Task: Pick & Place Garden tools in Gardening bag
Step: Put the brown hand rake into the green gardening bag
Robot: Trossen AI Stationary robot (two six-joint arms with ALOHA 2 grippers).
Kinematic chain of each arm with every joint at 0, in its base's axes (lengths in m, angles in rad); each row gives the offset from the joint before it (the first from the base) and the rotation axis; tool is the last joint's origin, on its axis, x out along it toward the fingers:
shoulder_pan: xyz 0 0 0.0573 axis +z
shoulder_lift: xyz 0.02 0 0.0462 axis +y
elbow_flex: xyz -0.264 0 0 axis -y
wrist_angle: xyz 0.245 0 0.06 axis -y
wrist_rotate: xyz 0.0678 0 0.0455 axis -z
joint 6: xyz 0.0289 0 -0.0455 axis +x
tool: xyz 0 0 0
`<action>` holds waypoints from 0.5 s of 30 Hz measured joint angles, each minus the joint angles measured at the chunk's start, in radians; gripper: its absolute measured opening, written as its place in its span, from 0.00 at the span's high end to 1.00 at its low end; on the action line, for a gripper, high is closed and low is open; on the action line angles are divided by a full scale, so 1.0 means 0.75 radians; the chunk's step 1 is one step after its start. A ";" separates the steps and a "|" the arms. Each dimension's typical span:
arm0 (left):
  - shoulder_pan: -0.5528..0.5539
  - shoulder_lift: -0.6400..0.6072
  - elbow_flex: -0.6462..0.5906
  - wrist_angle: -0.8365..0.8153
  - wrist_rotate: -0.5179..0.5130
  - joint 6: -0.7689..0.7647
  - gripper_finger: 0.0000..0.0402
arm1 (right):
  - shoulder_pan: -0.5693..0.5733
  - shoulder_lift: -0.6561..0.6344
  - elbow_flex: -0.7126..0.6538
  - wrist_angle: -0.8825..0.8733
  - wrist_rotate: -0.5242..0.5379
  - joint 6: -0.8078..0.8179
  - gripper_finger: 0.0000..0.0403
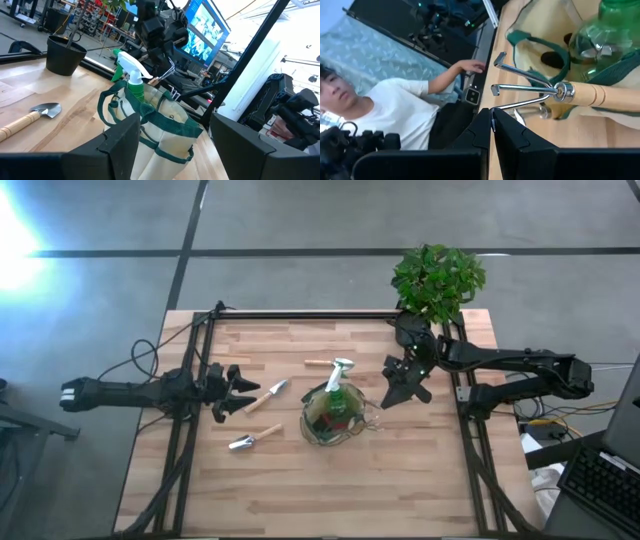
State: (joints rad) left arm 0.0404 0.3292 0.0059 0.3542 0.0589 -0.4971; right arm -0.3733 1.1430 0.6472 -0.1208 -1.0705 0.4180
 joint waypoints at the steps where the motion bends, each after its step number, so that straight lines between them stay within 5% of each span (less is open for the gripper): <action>1: 0.000 0.000 0.000 0.000 0.000 0.000 0.39 | 0.000 0.000 0.000 0.019 0.001 0.025 0.98; 15: 0.000 0.000 0.000 0.000 0.000 0.000 0.39 | 0.000 0.000 -0.001 0.074 0.137 0.230 0.98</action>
State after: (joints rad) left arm 0.0404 0.3294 0.0059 0.3538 0.0590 -0.4969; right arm -0.3737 1.1431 0.6468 -0.0656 -0.9675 0.5906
